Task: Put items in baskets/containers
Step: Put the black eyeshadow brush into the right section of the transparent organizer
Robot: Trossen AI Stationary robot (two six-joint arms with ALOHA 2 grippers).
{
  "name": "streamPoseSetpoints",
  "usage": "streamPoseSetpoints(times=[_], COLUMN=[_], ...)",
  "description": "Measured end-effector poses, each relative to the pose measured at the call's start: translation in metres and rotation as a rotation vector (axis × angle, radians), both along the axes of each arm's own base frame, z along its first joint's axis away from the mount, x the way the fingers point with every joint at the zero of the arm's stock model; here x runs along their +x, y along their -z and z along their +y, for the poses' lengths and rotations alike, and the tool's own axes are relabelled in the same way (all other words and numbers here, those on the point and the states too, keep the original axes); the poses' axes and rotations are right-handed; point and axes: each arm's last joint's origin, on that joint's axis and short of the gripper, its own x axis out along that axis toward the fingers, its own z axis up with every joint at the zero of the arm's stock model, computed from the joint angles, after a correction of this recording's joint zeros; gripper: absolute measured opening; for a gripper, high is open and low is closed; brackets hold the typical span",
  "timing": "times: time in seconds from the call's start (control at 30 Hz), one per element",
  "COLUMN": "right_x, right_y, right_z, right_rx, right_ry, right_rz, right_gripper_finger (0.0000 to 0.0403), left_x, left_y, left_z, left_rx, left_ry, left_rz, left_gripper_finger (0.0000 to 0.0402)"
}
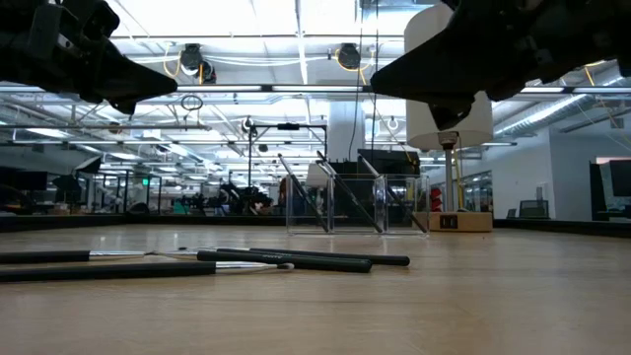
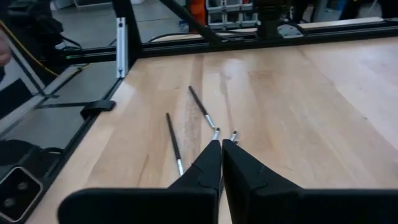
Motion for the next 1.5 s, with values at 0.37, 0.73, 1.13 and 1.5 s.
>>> streamPoseSetpoints(times=[0.37, 0.73, 1.13, 1.5], right_x=[0.051, 0.124, 0.150, 0.149], right_y=[-0.060, -0.120, -0.059, -0.031], right_z=[0.003, 0.032, 0.033, 0.028], right_rx=[-0.177, -0.268, -0.274, -0.182], right_ry=[0.080, -0.002, -0.014, 0.056], right_rz=[0.301, 0.490, 0.736, 0.727], right_gripper_finger=[0.0004, 0.0004, 0.0088, 0.0177], left_x=[0.000, 0.000, 0.000, 0.000], left_y=[0.001, 0.001, 0.003, 0.002], left_z=[0.000, 0.000, 0.000, 0.000], left_rx=[0.006, 0.009, 0.012, 0.006], left_ry=[0.000, -0.007, -0.008, -0.008], left_rz=[0.006, 0.008, 0.035, 0.025], left_gripper_finger=[0.0042, 0.0042, 0.0042, 0.0042])
